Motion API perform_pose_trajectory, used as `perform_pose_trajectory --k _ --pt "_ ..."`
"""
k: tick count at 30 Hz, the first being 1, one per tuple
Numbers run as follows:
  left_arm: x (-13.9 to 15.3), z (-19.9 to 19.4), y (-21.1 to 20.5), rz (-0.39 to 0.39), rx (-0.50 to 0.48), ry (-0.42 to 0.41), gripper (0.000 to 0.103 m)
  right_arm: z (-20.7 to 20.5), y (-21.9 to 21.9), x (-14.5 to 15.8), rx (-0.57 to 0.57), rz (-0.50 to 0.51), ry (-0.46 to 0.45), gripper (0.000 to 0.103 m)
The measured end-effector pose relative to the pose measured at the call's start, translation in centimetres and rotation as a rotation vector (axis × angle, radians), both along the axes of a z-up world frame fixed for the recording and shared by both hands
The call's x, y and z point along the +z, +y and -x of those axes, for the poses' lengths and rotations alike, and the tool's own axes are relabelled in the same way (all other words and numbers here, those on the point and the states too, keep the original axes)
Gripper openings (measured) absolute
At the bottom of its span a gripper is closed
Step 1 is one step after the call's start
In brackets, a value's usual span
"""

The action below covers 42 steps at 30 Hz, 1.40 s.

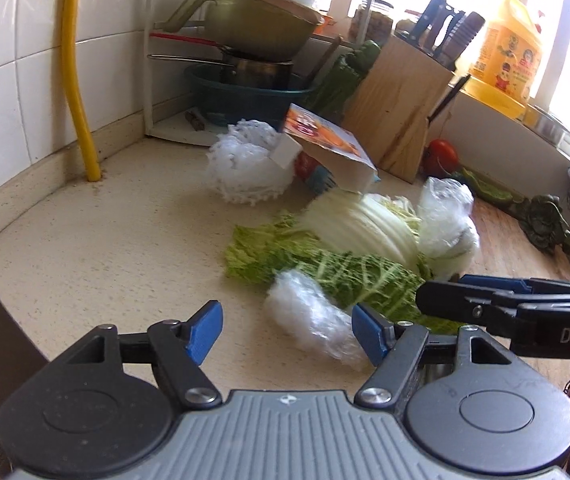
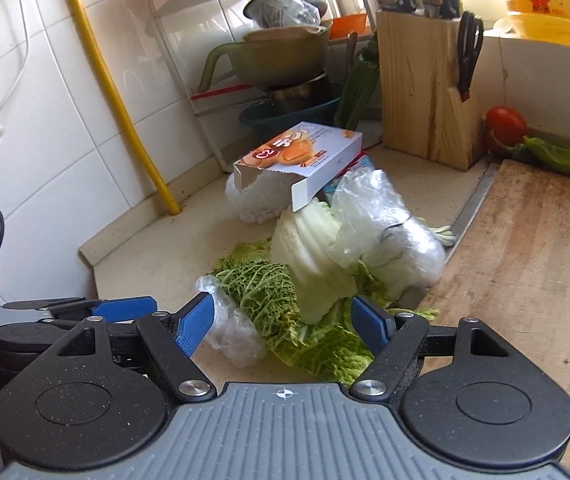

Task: Collect trash
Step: 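Move both tools back up to the orange snack box and tea carton, then grasp the orange snack box with the left tool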

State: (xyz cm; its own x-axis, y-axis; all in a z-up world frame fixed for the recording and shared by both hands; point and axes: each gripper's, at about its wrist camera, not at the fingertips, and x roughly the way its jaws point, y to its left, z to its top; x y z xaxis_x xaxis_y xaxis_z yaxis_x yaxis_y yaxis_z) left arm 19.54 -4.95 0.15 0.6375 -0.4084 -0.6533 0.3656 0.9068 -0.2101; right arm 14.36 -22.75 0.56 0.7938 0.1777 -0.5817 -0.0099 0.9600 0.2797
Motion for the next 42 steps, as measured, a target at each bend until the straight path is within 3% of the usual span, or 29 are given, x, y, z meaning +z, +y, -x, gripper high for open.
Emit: perform_pose_trajectory --k 6,17,22,27,32,37,42 --pt "0.8 -2.1 1.7 0.067 0.002 -0.012 0.068 -2.0 0.9 -0.1 -0.010 -0.010 0.008 0.081" --pt "3.5 -7.4 -1.0 0.159 -0.108 -0.063 0.068 -2.7 -1.1 2.7 -0.118 0.084 -0.063 0.081" --pt "5.5 -11.2 -2.5 0.171 -0.155 -0.058 0.077 -3.7 -2.4 3.2 -0.155 0.087 -0.071 0.082" --pt "4.0 -12.5 -1.8 0.382 -0.200 0.179 0.077 -4.0 -3.7 2.8 -0.185 0.074 -0.056 0.084" --pt "1.4 -13.0 -2.4 0.509 -0.139 0.246 0.077 -4.6 -5.0 2.2 -0.200 0.050 -0.050 0.084" --pt "-0.9 -14.6 -3.6 0.667 -0.009 0.229 0.075 -6.2 -6.1 1.3 -0.189 0.030 -0.026 0.084" --pt "-1.9 -15.3 -4.8 0.714 0.078 0.142 0.063 -7.1 -6.1 1.0 -0.159 0.045 -0.023 0.080"
